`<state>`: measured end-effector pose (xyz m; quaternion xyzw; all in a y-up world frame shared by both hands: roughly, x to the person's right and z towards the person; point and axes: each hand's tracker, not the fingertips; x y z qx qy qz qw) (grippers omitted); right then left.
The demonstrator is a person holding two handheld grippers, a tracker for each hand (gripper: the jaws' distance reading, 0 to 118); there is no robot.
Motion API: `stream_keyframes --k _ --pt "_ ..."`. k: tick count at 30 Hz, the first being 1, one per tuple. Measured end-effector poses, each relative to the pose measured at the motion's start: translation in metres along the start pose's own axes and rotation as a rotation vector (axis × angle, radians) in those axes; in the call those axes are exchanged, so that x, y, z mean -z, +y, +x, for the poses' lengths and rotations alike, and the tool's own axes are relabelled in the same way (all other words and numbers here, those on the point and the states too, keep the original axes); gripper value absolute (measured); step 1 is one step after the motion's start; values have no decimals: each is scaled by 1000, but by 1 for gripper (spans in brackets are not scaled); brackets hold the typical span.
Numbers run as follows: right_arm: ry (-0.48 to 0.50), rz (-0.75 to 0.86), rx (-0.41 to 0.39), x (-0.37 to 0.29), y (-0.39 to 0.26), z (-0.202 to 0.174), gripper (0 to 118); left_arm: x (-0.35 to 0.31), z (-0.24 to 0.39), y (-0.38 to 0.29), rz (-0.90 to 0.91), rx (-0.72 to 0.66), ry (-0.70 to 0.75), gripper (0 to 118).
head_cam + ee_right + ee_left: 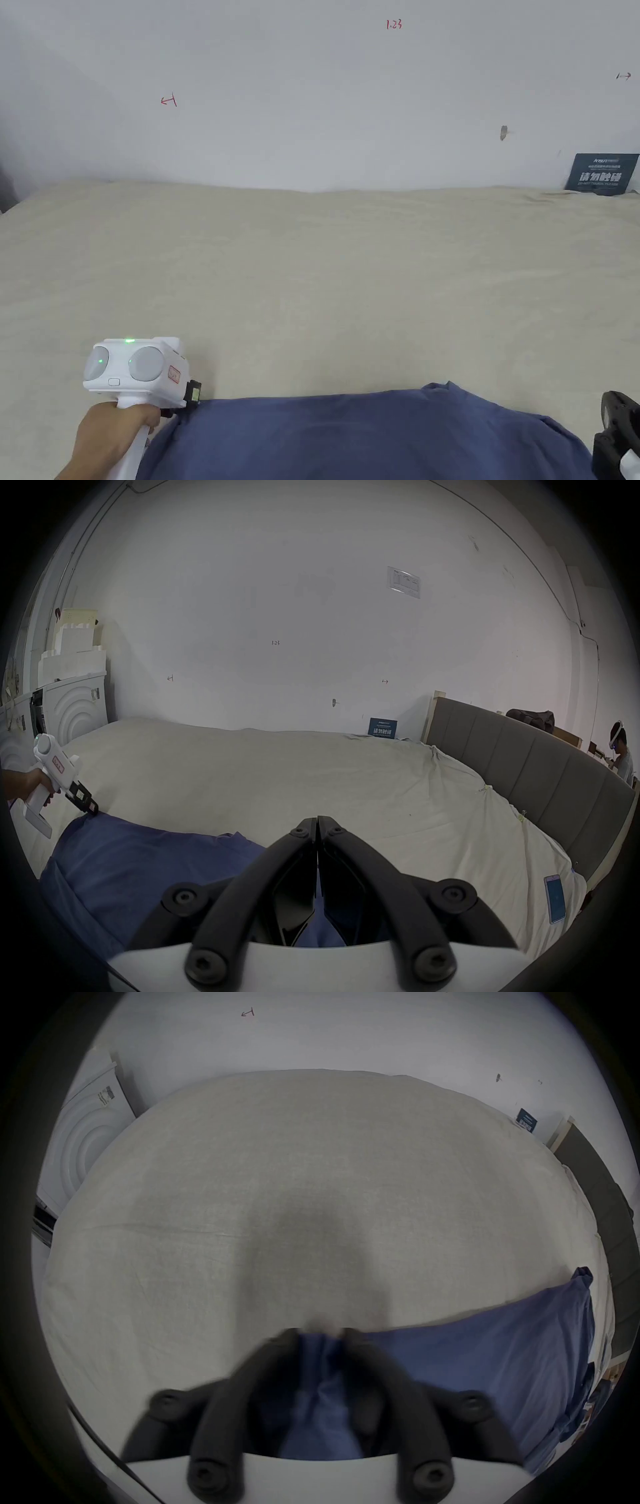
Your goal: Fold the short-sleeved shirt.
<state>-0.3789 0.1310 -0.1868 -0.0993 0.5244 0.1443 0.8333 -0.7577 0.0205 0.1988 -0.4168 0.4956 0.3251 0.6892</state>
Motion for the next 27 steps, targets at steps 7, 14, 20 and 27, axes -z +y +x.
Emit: stream_keyframes --k 7,14,20,27 --pt "60 -88 43 19 10 22 0 -34 4 -14 85 86 -4 1" --pt "127 -323 99 90 3 48 41 -82 -1 -34 201 94 -60 1" --pt "147 -501 119 158 -16 45 106 -106 -6 -44 223 90 -88 1" --pt "104 -624 5 208 -35 23 105 -120 -3 -53 228 83 -96 1"
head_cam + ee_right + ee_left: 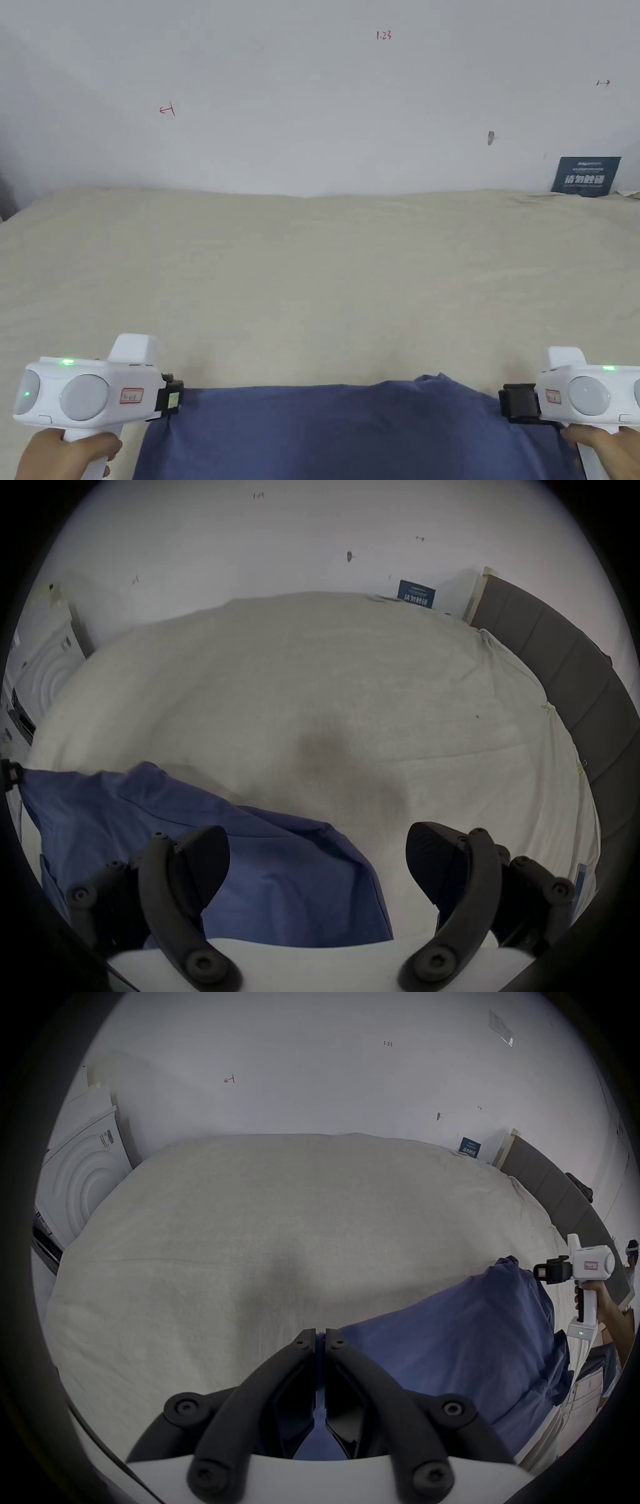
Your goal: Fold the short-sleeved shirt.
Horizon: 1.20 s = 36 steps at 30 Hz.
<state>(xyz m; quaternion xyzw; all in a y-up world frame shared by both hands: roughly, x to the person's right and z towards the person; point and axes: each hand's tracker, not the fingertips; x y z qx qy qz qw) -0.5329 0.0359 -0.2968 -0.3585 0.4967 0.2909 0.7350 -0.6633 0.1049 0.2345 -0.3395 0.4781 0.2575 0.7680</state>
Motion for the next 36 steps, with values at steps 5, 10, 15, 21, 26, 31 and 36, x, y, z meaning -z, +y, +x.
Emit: stream_keyframes --k 5,10,15,21,26,31,36 --pt "16 -44 30 18 0 3 65 -4 3 -3 -13 3 8 1" --pt "43 -16 40 6 -6 -9 3 -2 -3 -3 -15 -5 6 1" --pt "69 46 -8 -36 -13 -18 2 -5 -1 -9 -9 5 23 1" --pt "151 116 -13 -95 -30 3 2 -18 -3 -19 -1 -9 50 1" --pt "194 163 -12 -154 -60 12 2 -34 -11 -32 12 -23 63 1" --pt "226 192 -2 -202 -95 20 2 -61 -18 -55 27 -37 58 1" --pt "244 203 9 -229 -135 20 2 -84 -23 -88 19 -52 48 1"
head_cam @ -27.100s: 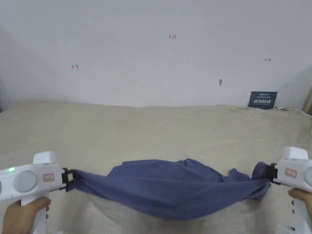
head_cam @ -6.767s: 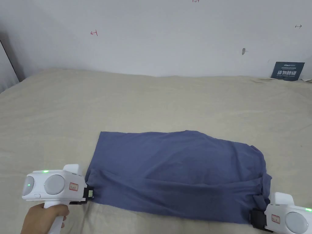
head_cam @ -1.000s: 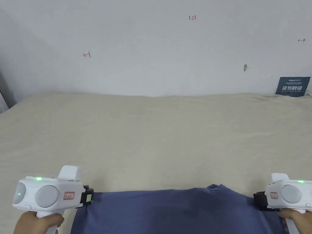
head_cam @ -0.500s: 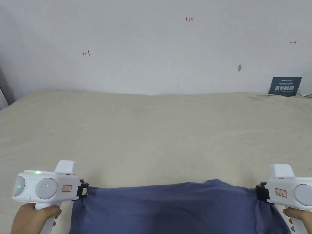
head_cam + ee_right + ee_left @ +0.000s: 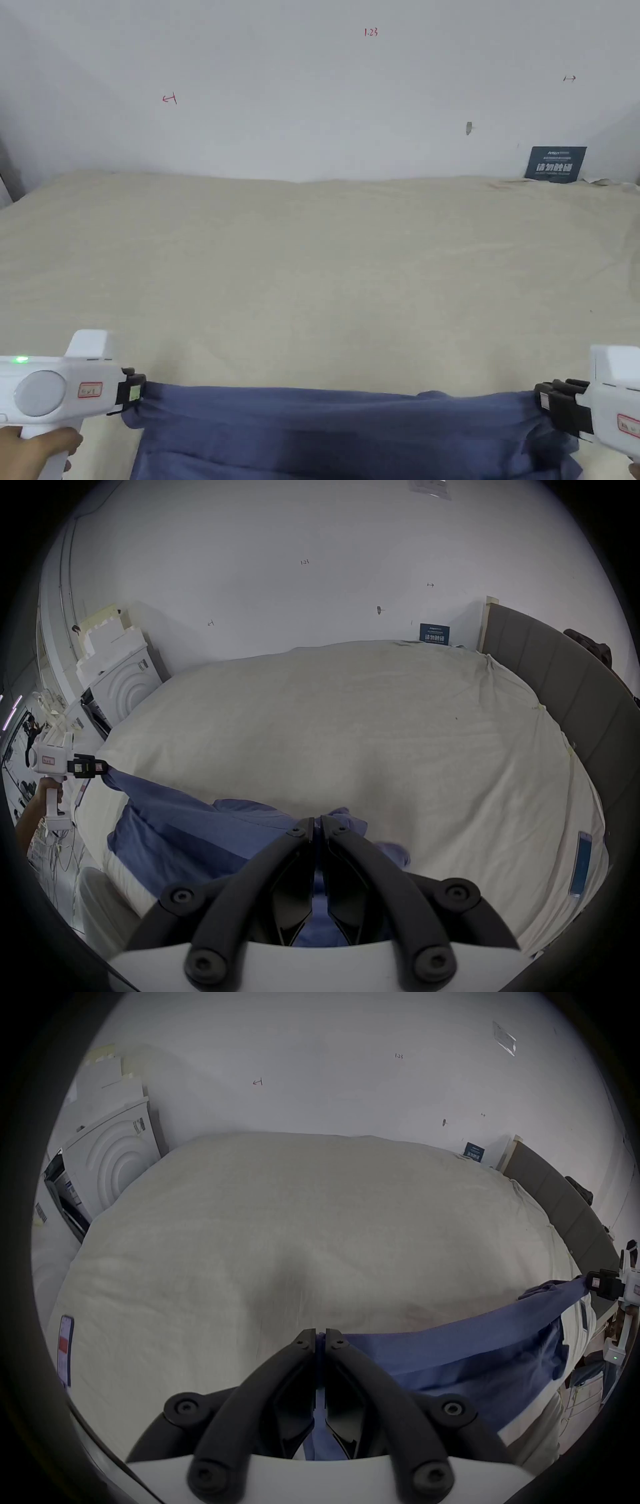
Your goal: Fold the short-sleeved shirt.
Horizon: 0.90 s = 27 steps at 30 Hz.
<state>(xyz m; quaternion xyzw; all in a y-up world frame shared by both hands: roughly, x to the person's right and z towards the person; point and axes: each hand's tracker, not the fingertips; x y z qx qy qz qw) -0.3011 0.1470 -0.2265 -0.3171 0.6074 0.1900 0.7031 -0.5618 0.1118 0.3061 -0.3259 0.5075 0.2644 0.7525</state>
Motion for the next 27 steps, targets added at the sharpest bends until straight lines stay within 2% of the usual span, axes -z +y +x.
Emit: stream_keyframes --k 5,11,13,17,27 --pt "4 -28 6 -16 -41 -5 3 -12 -3 -41 -44 -4 3 1" --pt "-9 -77 48 -23 -87 -2 2 -10 -8 -84 -98 -17 10 1" --pt "-9 -98 84 -22 -100 -2 2 -8 -8 -97 -122 -21 12 1" --pt "-21 -141 120 -10 -126 7 2 -16 10 -113 -165 3 33 1" --pt "-63 -216 175 24 -166 26 2 12 6 -139 -214 35 61 1"
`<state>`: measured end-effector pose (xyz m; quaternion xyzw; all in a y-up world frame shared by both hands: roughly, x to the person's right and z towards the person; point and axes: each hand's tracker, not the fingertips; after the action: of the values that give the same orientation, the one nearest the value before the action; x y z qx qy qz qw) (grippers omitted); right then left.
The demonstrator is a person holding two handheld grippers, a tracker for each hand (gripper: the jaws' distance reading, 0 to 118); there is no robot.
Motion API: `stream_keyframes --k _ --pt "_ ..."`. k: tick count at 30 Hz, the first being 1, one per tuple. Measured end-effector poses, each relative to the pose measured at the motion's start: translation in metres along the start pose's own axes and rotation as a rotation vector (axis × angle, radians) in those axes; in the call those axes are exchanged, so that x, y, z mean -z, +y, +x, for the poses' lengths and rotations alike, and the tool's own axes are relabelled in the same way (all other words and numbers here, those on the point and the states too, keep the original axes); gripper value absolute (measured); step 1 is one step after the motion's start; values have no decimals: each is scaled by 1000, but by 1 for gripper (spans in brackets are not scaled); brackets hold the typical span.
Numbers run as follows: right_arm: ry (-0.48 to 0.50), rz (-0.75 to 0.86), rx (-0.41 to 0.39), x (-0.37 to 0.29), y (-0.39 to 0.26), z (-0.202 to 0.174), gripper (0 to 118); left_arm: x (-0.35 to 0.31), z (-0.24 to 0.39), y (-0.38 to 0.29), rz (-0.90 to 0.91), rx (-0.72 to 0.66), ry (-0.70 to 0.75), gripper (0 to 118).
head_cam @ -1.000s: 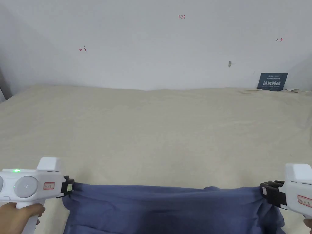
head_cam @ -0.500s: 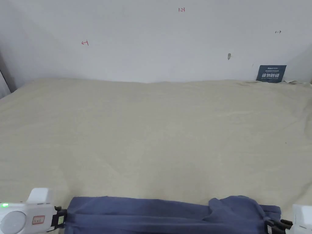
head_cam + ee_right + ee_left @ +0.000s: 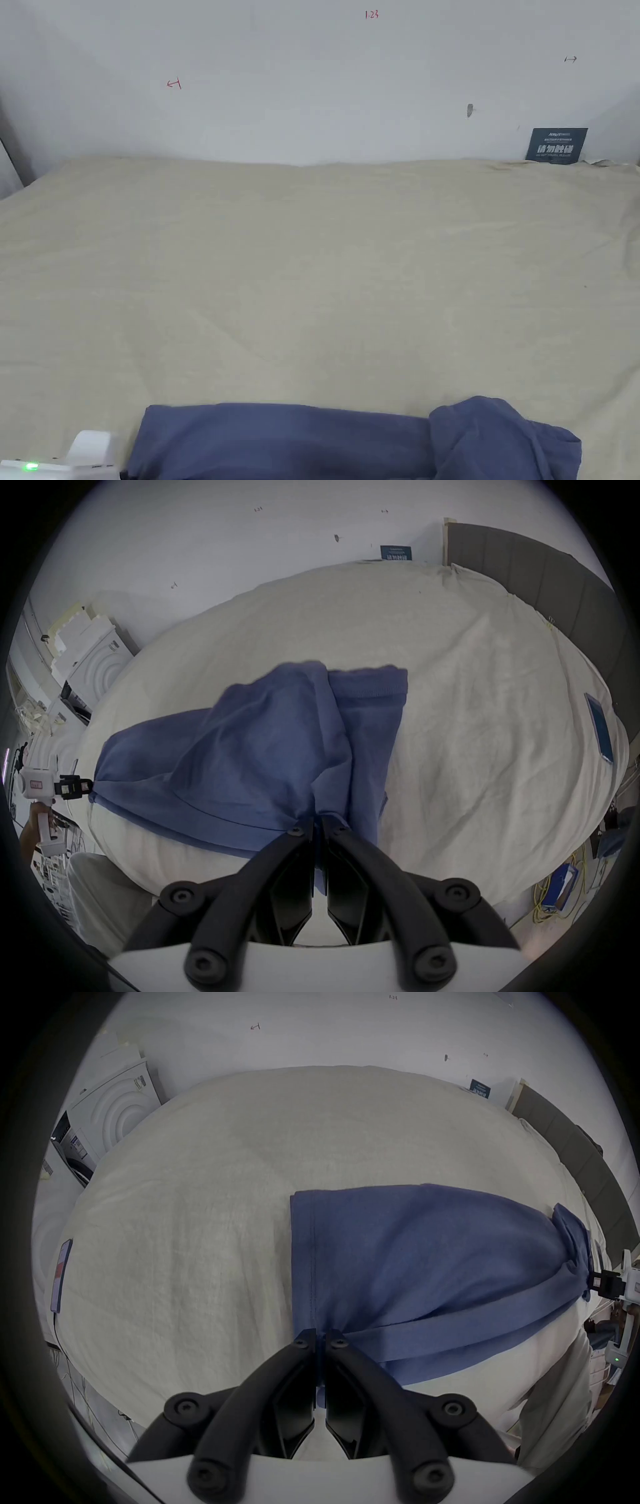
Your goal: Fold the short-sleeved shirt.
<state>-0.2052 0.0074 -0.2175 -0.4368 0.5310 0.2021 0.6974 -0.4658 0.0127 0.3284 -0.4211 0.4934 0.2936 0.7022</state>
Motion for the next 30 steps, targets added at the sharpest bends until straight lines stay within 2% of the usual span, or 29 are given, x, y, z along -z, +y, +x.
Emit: stream_keyframes --k 5,6,8,9,10,11,12,13,18,22,24,30 --pt "-5 7 19 -3 -2 -8 3 -10 0 4 0 -18 -7 2" --pt "-6 13 17 -5 0 -9 4 -12 1 5 4 -16 -9 6" --pt "0 26 -8 -11 5 -12 8 -18 3 8 22 -19 -1 30" --pt "-1 45 -13 -16 6 -18 18 -21 4 11 24 -21 1 48" --pt "-12 56 -16 -19 9 -20 42 -23 5 14 29 -21 6 80" --pt "-10 65 -11 -23 13 -21 64 -31 8 18 32 -22 12 100" --pt "-5 77 -10 -27 18 -22 80 -37 10 20 39 -20 13 112" --pt "3 110 -15 -36 22 -29 93 -43 12 24 69 -18 10 116" --pt "-10 296 -65 -73 60 -53 97 -67 17 50 198 -23 4 116" --pt "-10 470 -90 -103 91 -75 107 -96 26 77 341 -42 -16 116" --pt "-20 561 -96 -115 102 -85 109 -104 26 91 440 -69 -18 116" --pt "-120 777 -127 -146 119 -122 109 -146 51 116 704 -71 42 115"
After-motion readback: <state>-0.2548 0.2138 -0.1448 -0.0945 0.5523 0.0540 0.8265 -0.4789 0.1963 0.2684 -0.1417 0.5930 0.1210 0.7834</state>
